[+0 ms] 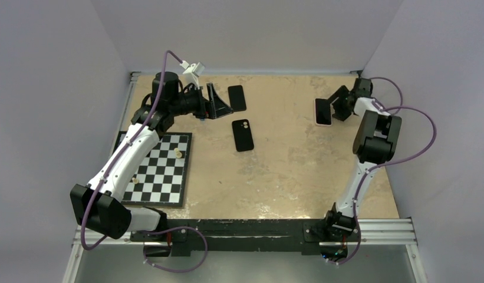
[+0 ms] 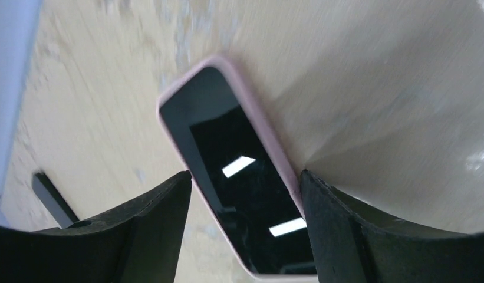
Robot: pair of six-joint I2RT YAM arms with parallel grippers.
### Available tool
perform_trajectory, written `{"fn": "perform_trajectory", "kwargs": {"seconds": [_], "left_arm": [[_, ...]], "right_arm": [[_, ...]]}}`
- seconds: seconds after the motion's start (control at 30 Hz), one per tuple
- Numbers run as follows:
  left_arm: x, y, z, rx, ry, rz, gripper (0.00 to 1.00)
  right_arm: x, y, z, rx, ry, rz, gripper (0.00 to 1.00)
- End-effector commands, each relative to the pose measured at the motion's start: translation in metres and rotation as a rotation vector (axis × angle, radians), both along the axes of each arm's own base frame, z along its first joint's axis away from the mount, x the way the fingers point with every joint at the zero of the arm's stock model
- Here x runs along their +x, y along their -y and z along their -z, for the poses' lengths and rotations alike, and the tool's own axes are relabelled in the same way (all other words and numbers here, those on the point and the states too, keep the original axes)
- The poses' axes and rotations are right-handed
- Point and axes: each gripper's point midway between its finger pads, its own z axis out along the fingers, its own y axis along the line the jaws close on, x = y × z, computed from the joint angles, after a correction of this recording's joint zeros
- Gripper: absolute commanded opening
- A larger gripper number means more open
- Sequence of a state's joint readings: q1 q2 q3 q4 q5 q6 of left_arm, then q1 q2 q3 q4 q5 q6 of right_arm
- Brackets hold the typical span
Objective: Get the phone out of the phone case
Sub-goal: Pick up the phone at the center of the board.
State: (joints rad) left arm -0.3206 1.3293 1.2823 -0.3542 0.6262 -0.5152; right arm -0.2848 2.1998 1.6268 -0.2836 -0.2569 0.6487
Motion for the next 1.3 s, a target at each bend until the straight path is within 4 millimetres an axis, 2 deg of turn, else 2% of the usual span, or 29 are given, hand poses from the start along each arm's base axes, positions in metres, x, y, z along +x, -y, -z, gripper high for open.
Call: {"fn": "perform_trajectory", "kwargs": {"seconds": [0.0,0.1,0.23,0.43,0.6,0.9,1.03,1.13,1.23,1.27], "left_arm": [[0.002,0.001,-0.012,-0.035,0.035,0.010,0.86],[0.000,0.003,-0.014,-0.049,0.033,0.020,0.86],[-0.002,0.005,-0.018,-0.072,0.033,0.034,0.86],[-0.004,0.005,-0.021,-0.074,0.043,0.035,0.86],[-0.005,0.005,-0.022,-0.075,0.045,0.037,0.86],[-0.004,0.005,-0.021,-0.075,0.045,0.038,0.86],[-0.003,0.005,-0.020,-0.074,0.042,0.037,0.86],[-0.003,0.005,-0.020,-0.075,0.041,0.038,0.86],[-0.003,0.004,-0.020,-0.075,0.041,0.036,0.86],[-0.003,0.005,-0.019,-0.075,0.041,0.037,0.86]], "right_arm": [[-0.027,-0.061,-0.022,-0.036,0.022,-0.180,0.73],[-0.041,-0.072,-0.025,-0.136,0.003,-0.234,0.80],[-0.040,-0.060,-0.028,-0.329,-0.062,-0.237,0.89],[-0.037,-0.048,-0.022,-0.307,-0.185,-0.069,0.94],[-0.022,-0.044,-0.025,-0.292,-0.201,0.048,0.96],[0.008,-0.046,-0.001,-0.284,-0.240,0.108,0.98],[0.010,-0.045,0.001,-0.341,-0.282,0.145,0.98],[0.012,-0.051,0.002,-0.374,-0.310,0.127,0.99],[0.004,-0.046,0.005,-0.439,-0.381,0.109,0.97],[0.003,-0.058,0.007,-0.447,-0.393,0.076,0.95]]}}
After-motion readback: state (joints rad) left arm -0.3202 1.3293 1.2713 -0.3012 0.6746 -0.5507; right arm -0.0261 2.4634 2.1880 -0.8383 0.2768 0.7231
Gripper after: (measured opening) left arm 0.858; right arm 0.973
